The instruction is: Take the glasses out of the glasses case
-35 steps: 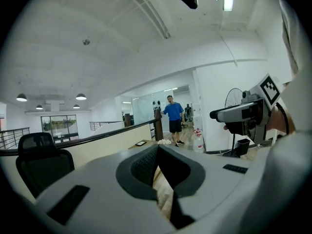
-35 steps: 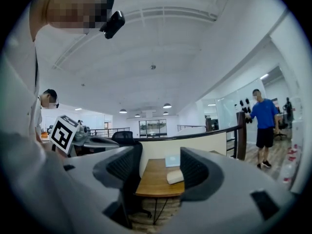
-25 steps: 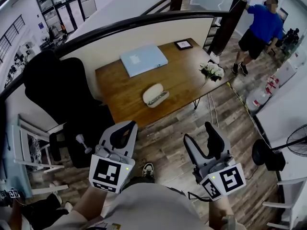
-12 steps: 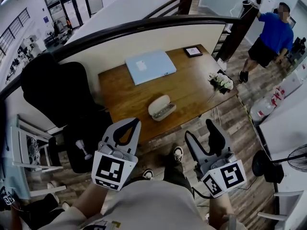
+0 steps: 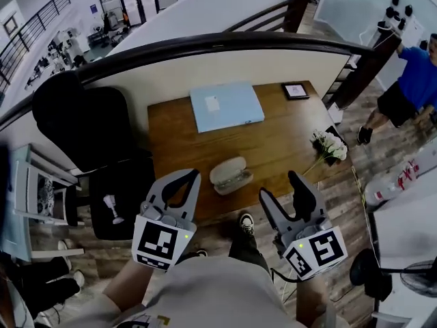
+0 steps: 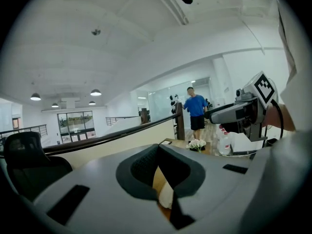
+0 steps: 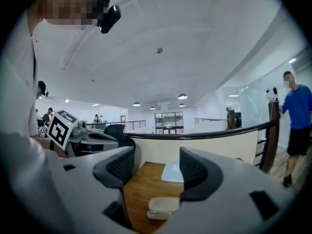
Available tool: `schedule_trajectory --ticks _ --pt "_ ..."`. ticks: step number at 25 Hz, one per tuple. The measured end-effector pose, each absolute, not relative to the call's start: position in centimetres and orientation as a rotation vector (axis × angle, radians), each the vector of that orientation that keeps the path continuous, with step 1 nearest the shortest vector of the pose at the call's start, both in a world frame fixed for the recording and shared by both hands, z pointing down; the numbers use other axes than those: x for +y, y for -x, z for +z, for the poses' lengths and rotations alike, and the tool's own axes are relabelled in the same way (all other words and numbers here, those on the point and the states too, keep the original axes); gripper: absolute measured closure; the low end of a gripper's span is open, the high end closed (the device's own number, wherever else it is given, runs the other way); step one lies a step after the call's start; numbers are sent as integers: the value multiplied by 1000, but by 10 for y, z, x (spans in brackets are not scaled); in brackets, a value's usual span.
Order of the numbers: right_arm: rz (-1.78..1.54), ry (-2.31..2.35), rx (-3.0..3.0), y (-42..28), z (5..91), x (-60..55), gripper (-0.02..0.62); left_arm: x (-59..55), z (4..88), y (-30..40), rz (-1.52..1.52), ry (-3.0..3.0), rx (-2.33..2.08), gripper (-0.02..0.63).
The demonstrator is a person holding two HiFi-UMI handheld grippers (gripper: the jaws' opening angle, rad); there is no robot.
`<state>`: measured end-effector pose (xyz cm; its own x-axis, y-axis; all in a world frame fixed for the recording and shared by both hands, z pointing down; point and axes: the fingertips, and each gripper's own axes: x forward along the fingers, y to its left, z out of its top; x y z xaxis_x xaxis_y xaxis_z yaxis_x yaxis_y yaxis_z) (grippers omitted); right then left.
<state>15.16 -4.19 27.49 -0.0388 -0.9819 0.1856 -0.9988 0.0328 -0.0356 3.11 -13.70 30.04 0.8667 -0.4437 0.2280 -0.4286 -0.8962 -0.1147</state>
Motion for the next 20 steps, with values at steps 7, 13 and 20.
schedule_trajectory --ticks 7,13,20 --pt "298 -1838 -2344 -212 294 -97 305 -166 313 -73 -479 2919 988 603" --pt "330 -1603 -2464 -241 312 -133 305 -181 330 -92 -557 2852 1241 603" --pt "363 -1360 -2543 -244 343 -159 305 -180 350 -92 -639 2781 1469 603"
